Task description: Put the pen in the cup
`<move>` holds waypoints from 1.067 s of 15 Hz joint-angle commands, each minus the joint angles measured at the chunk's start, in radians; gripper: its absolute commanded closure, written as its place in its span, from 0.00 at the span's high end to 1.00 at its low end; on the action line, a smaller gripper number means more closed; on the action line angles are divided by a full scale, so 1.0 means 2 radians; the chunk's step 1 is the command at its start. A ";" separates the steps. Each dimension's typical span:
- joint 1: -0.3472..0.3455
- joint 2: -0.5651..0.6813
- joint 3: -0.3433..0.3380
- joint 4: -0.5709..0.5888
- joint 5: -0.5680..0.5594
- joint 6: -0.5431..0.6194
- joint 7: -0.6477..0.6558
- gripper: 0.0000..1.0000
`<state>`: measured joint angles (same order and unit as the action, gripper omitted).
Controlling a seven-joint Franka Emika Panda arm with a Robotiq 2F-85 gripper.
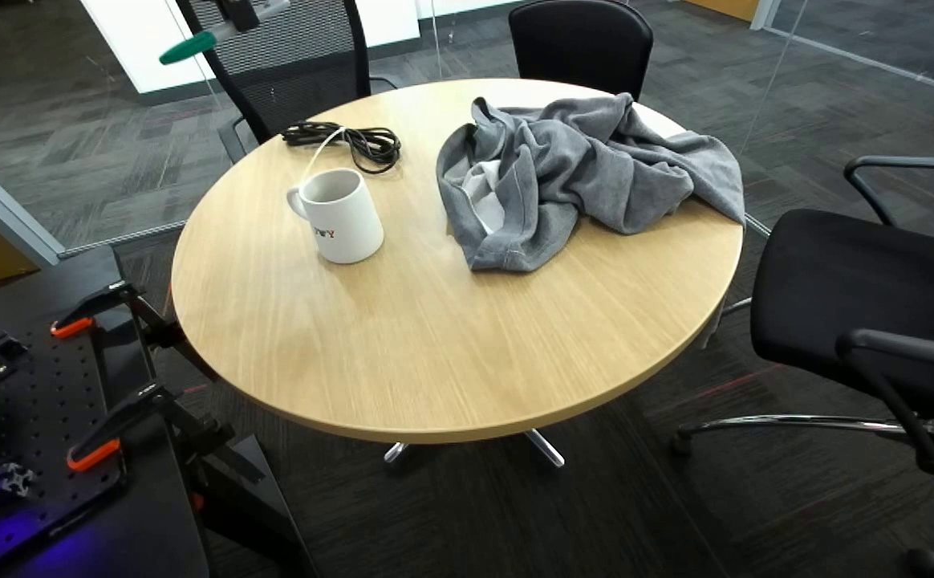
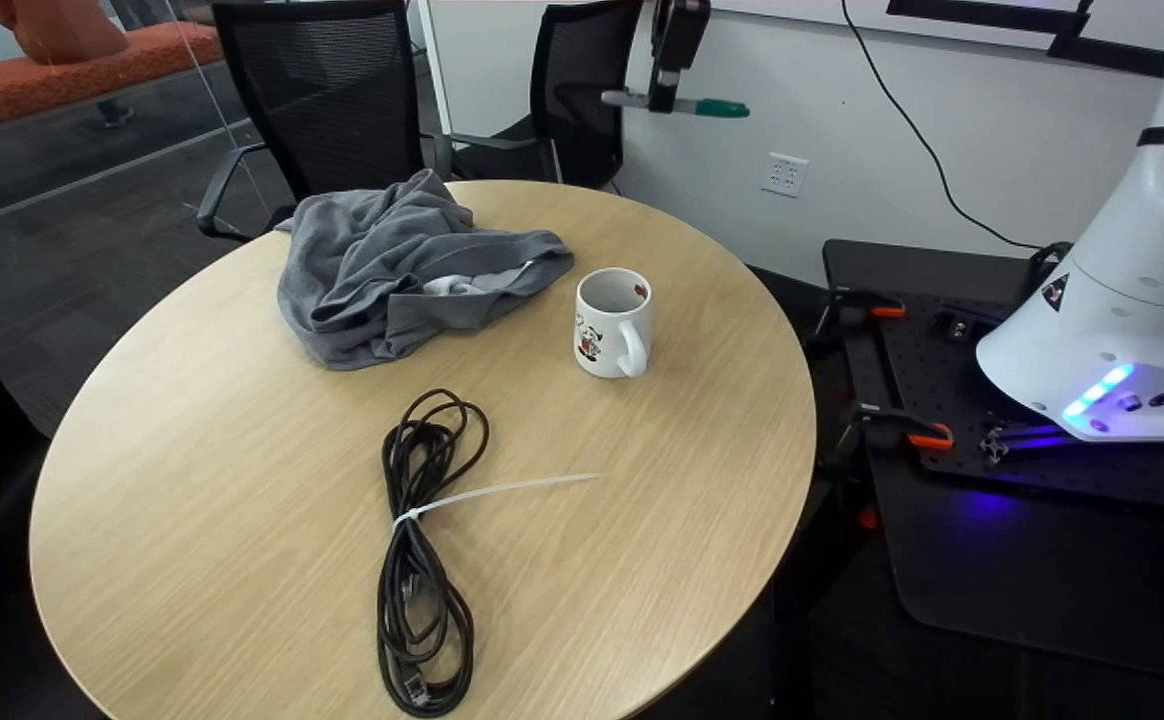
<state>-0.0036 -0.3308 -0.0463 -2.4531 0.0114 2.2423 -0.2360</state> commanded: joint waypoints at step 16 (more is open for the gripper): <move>0.002 -0.009 -0.068 0.029 0.035 -0.025 -0.135 0.03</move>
<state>-0.0189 -0.3437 -0.1276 -2.4216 0.0276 2.2057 -0.3538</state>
